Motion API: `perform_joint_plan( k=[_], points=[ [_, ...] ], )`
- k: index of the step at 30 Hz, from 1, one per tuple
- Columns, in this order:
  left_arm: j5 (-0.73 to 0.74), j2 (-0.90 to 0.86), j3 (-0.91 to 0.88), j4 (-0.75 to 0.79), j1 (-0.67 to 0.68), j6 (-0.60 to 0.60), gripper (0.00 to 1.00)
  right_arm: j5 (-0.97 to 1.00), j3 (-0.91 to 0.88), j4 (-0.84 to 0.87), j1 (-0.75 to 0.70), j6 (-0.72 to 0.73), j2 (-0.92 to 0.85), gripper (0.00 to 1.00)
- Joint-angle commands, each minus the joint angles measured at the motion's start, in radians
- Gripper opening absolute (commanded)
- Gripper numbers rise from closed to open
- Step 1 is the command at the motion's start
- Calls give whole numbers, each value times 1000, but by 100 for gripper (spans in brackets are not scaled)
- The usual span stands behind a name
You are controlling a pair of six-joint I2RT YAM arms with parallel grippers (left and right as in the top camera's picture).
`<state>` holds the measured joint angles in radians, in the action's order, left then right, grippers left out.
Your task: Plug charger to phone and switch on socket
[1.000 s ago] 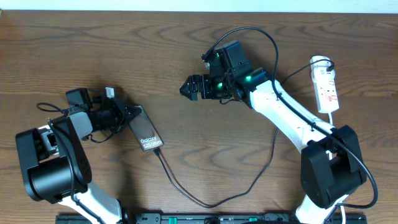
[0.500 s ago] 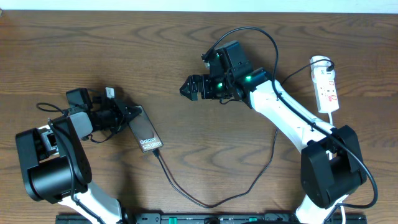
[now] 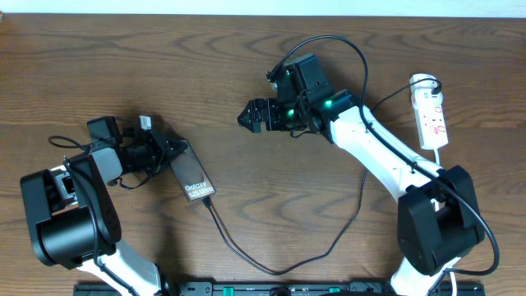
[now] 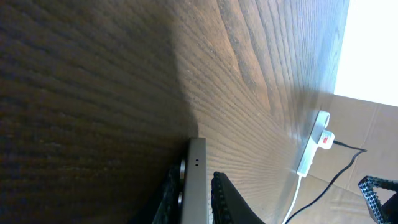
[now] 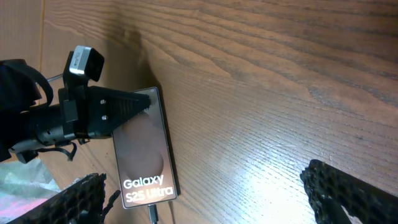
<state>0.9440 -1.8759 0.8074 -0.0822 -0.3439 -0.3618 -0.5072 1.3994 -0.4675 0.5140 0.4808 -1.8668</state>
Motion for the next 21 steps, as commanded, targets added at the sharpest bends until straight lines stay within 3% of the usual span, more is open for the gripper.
perform_joint_plan(
  k=[1,21],
  points=[
    [-16,-6,-2,-18,3,6,17,0,14,-1,5,-18,27,99],
    [-74,-6,-2,-63,3,7,27,0,14,-1,5,-18,27,99]
  ],
)
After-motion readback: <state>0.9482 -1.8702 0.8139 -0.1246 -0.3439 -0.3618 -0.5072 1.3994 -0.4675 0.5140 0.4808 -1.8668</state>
